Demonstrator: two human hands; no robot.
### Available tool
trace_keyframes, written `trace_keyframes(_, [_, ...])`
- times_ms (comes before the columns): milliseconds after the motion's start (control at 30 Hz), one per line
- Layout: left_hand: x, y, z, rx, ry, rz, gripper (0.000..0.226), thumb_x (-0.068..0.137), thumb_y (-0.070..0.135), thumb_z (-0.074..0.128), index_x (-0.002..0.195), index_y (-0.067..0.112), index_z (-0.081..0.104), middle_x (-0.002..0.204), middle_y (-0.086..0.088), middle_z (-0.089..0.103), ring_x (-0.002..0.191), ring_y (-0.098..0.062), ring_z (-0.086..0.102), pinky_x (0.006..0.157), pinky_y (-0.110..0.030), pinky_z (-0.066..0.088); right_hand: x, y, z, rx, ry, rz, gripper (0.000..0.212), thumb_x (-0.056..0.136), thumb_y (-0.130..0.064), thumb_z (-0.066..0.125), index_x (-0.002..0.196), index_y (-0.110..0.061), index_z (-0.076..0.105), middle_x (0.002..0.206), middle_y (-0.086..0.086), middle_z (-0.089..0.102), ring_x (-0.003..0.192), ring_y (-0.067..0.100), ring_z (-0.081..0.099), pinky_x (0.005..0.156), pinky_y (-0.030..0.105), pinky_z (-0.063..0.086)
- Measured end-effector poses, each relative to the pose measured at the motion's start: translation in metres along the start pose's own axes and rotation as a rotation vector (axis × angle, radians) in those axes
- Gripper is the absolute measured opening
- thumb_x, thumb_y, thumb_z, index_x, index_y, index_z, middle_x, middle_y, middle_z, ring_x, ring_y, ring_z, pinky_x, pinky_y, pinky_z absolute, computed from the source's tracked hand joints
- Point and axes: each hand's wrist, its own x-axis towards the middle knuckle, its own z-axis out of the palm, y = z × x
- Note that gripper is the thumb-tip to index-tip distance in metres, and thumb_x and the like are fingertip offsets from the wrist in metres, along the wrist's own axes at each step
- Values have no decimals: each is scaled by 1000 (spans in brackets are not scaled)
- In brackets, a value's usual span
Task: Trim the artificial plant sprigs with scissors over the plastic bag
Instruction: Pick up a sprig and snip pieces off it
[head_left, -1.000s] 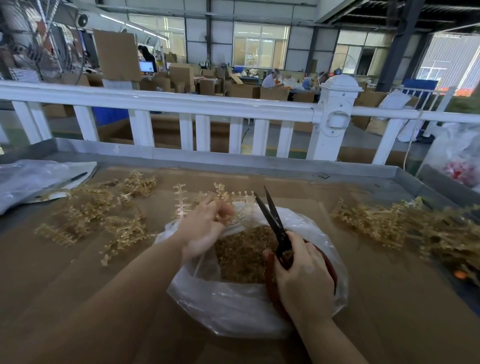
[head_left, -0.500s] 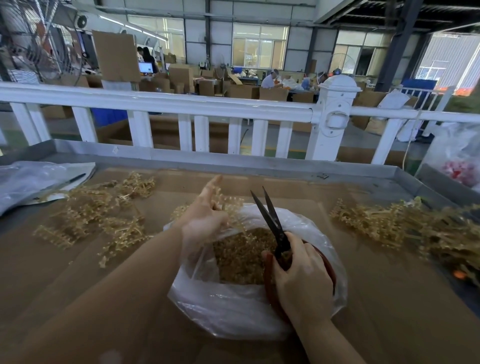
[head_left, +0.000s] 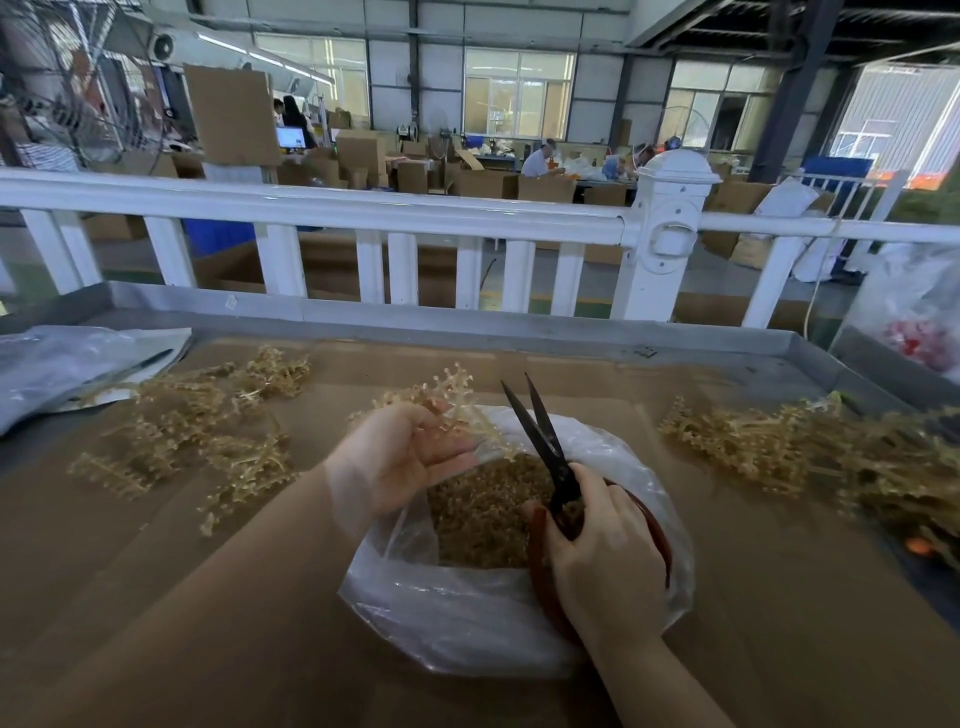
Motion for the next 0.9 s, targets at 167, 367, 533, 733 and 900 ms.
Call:
trace_keyframes(167, [-2, -14, 0, 35, -50, 40, 16, 78, -7, 58, 94, -6, 56, 99, -19, 68, 91, -33, 70, 65, -36, 59, 0, 0, -1, 12, -9, 8, 42, 83, -36, 71, 119, -14, 63, 97, 0, 67, 93, 20, 62, 74, 31, 50])
trace_keyframes(367, [1, -49, -2, 41, 110, 249, 21, 52, -3, 76, 72, -4, 68, 74, -13, 73, 69, -21, 72, 55, -21, 55, 0, -1, 0, 7, -1, 23, 41, 81, -33, 73, 117, -14, 64, 96, 0, 67, 92, 21, 63, 73, 30, 50])
trace_keyframes(533, [1, -57, -8, 37, 163, 327, 29, 48, 16, 82, 70, 4, 68, 76, -8, 74, 75, -20, 73, 57, -19, 54, 0, -2, -1, 2, -14, 23, 42, 81, -35, 73, 117, -15, 64, 96, -1, 67, 93, 20, 62, 74, 31, 51])
trace_keyframes(733, [-11, -52, -1, 72, 82, 260, 69, 64, 25, 78, 121, -4, 53, 85, -7, 75, 66, -12, 68, 54, -23, 51, 2, -1, -5, 19, -44, 35, 40, 83, -31, 72, 119, -16, 63, 97, -2, 67, 93, 17, 61, 78, 29, 50])
trace_keyframes(900, [-19, -49, -1, 179, 16, 230, 80, 50, 31, 81, 122, 6, 56, 95, -6, 75, 88, -22, 70, 70, -31, 51, 15, -8, -20, 202, -39, 130, 20, 87, -39, 64, 104, -28, 62, 80, -16, 63, 78, -1, 59, 61, 8, 35])
